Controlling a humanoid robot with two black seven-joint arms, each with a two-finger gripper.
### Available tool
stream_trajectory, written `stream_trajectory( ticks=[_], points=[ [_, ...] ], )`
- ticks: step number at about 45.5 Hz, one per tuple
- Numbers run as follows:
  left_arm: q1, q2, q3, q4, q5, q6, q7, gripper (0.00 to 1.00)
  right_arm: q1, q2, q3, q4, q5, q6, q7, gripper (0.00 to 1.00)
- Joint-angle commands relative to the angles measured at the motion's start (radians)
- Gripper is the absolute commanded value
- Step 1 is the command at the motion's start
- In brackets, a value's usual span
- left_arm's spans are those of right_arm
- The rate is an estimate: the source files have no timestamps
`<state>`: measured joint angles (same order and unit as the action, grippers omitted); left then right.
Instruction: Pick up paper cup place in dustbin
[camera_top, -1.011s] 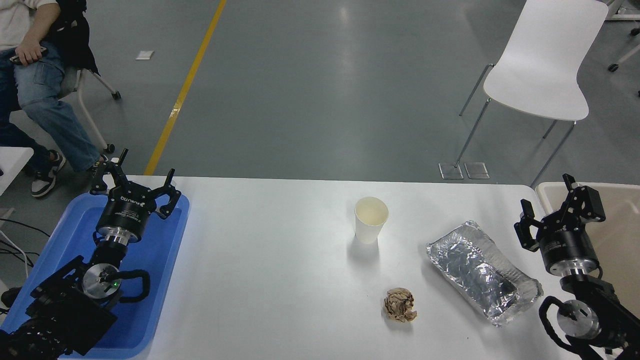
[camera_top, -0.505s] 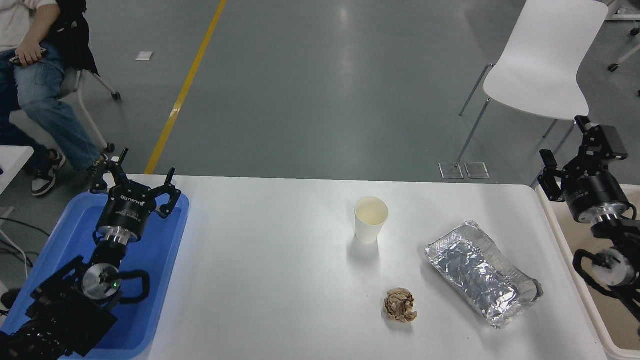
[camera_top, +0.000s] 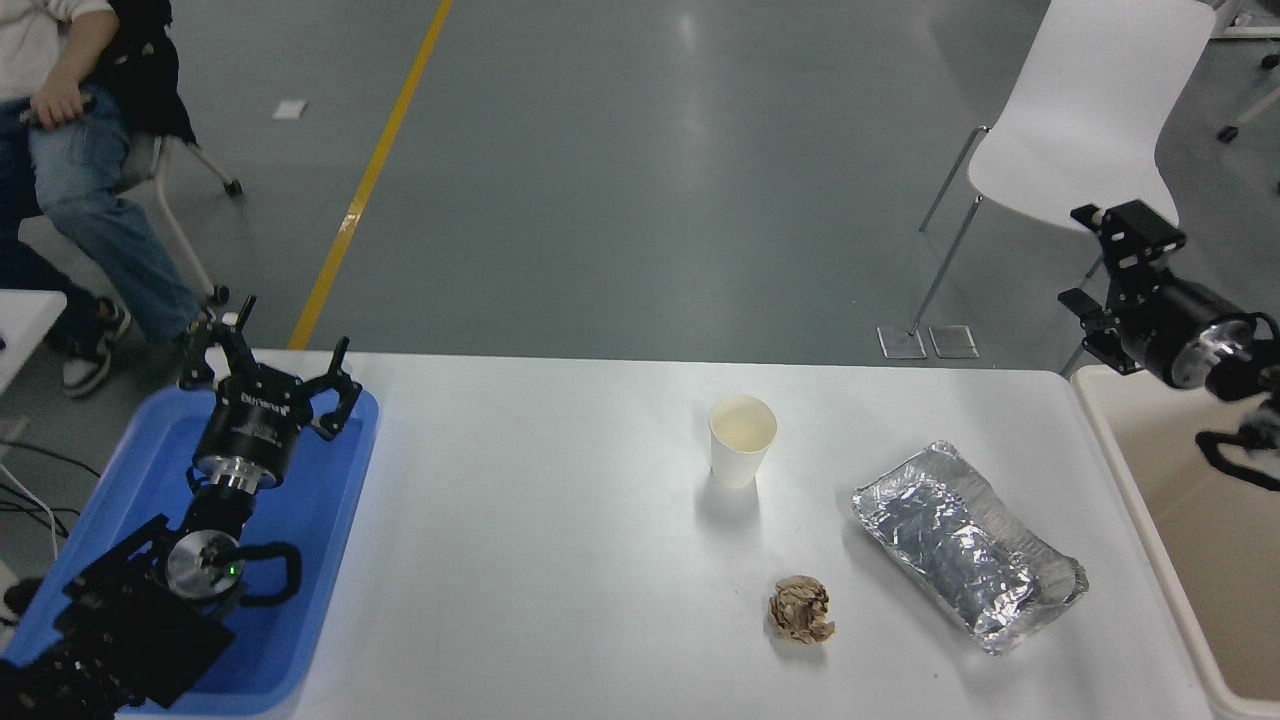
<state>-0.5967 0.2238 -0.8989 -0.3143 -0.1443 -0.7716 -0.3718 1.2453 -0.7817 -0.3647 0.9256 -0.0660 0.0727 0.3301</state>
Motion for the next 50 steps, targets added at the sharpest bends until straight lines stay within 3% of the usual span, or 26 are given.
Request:
stream_trajectory(
  ticks=[1,13,23,30,50],
  points=[
    [0.0,0.0,0.0,0.0,0.0,0.0,0.001,1.0,0.394,0.111,-0.56,0.013,0.018,0.084,-0.051,1.0],
    [0.0,0.0,0.0,0.0,0.0,0.0,0.001,1.0,0.592,0.373,-0.899,0.015,0.021,0.232,-0.06,1.0],
    [0.0,0.0,0.0,0.001,0.0,0.0,0.001,1.0,0.687,0.565,-1.013,0.073,0.018,0.292,-0.06,1.0],
    [0.0,0.0,0.0,0.0,0.0,0.0,0.001,1.0,0.709,0.619,-1.002,0.09,0.017,0.318,-0.059,1.0],
    [0.0,0.0,0.0,0.001,0.0,0.0,0.001,1.0,0.773,0.618,-0.832,0.222,0.02,0.44,-0.062,1.0]
  ],
)
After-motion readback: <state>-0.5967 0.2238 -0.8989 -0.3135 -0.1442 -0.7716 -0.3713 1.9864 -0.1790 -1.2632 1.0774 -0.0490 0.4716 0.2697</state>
